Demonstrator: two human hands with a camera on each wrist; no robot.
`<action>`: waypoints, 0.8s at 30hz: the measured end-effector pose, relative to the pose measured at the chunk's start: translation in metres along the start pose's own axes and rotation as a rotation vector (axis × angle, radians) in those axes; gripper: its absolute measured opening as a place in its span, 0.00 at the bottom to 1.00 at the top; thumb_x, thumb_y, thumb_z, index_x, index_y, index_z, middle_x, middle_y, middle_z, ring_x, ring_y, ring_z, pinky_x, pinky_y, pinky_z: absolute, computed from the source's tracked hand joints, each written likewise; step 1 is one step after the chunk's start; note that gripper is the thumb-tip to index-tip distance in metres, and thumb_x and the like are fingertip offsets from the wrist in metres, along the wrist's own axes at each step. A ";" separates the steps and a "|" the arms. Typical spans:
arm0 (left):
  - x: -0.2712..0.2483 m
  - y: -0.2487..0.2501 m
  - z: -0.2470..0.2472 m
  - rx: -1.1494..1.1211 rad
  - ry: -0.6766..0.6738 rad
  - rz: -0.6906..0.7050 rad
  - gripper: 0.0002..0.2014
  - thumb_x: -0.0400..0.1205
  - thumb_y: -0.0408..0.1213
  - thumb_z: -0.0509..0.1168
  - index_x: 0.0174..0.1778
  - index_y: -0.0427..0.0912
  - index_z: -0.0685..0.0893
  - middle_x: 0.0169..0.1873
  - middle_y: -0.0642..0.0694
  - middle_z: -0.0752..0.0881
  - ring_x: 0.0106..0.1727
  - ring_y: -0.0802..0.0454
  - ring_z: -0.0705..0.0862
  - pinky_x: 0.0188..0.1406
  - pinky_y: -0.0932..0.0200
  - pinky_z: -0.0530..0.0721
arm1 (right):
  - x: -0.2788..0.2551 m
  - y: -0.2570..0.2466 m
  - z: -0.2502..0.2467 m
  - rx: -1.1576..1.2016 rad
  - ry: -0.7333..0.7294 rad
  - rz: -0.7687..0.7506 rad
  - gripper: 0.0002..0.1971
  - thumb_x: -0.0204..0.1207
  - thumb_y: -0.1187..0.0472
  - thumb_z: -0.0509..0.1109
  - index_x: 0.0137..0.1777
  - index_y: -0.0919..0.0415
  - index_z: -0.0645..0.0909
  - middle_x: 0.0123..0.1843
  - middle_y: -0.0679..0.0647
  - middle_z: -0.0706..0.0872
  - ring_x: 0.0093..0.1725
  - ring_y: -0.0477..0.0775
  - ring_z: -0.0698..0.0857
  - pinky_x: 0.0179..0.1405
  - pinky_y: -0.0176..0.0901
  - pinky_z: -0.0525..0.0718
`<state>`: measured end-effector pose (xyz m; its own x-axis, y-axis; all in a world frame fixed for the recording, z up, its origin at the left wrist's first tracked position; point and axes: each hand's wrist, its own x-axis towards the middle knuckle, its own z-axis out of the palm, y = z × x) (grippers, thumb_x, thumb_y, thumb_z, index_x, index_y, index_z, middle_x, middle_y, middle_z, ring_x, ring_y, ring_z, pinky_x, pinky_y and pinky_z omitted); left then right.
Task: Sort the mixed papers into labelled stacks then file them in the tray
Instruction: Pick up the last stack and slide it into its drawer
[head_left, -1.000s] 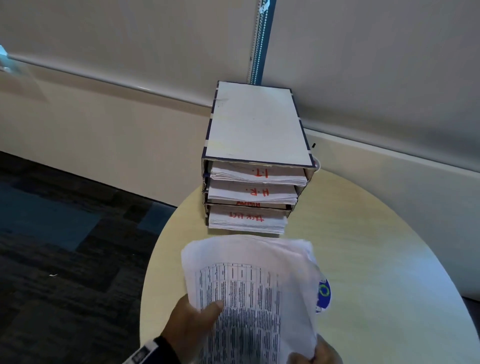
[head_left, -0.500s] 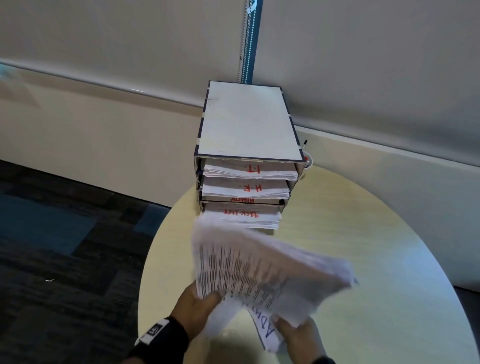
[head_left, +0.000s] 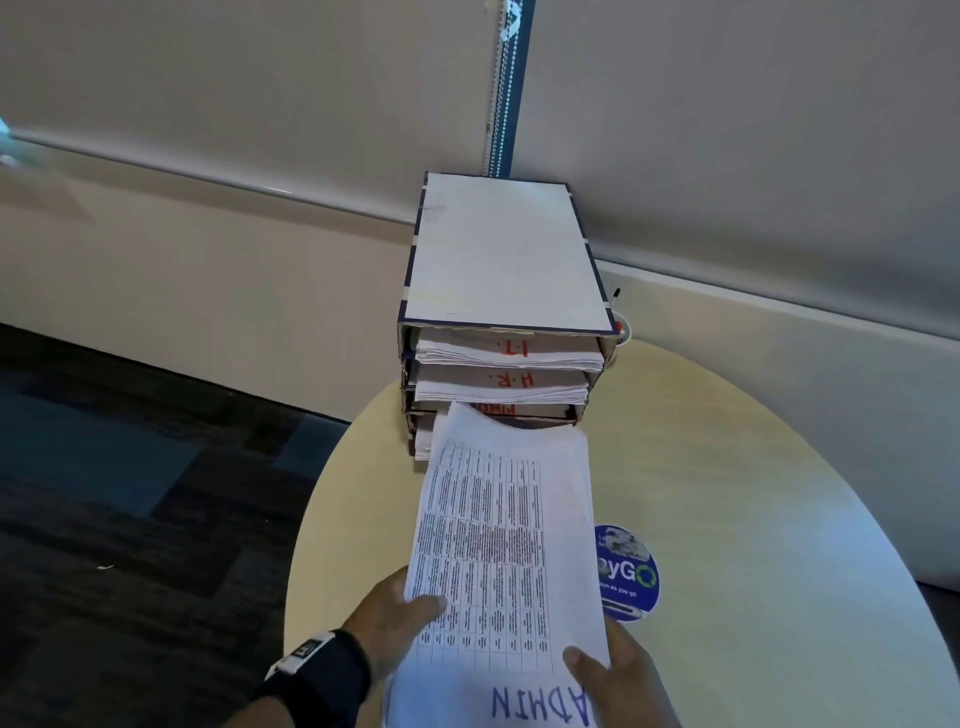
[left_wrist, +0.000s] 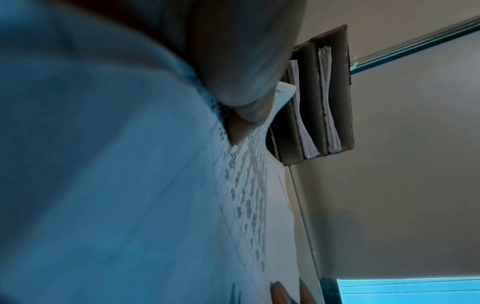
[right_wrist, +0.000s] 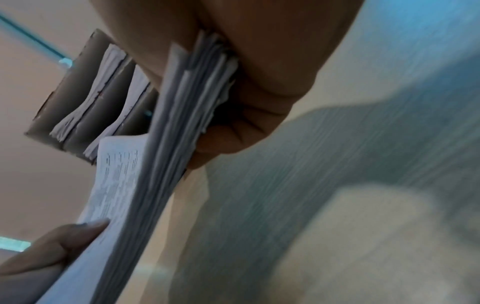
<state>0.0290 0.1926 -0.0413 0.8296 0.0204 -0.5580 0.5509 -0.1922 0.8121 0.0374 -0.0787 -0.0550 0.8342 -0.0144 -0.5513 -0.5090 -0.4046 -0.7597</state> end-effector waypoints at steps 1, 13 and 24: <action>-0.003 -0.001 0.002 -0.001 -0.001 0.002 0.27 0.84 0.46 0.65 0.79 0.45 0.69 0.71 0.55 0.75 0.68 0.52 0.75 0.74 0.52 0.72 | -0.001 0.001 -0.001 -0.001 -0.004 -0.003 0.18 0.78 0.65 0.73 0.64 0.47 0.79 0.56 0.45 0.88 0.52 0.39 0.84 0.40 0.22 0.77; -0.002 -0.003 -0.004 -0.135 0.002 0.050 0.20 0.80 0.44 0.69 0.69 0.52 0.80 0.62 0.61 0.87 0.69 0.54 0.81 0.71 0.52 0.76 | 0.000 0.001 -0.013 0.037 -0.069 -0.051 0.19 0.78 0.64 0.74 0.67 0.50 0.79 0.54 0.39 0.88 0.54 0.38 0.84 0.39 0.24 0.80; 0.019 0.019 -0.024 -0.153 0.004 0.099 0.30 0.76 0.52 0.69 0.76 0.54 0.75 0.70 0.57 0.81 0.72 0.53 0.78 0.76 0.47 0.72 | 0.016 -0.014 -0.005 0.172 -0.134 -0.089 0.21 0.70 0.57 0.75 0.65 0.47 0.84 0.59 0.52 0.92 0.60 0.62 0.89 0.65 0.68 0.83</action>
<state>0.0576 0.2129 -0.0323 0.8809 0.0132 -0.4732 0.4733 -0.0419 0.8799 0.0591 -0.0782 -0.0510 0.8476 0.1408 -0.5116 -0.4728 -0.2370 -0.8487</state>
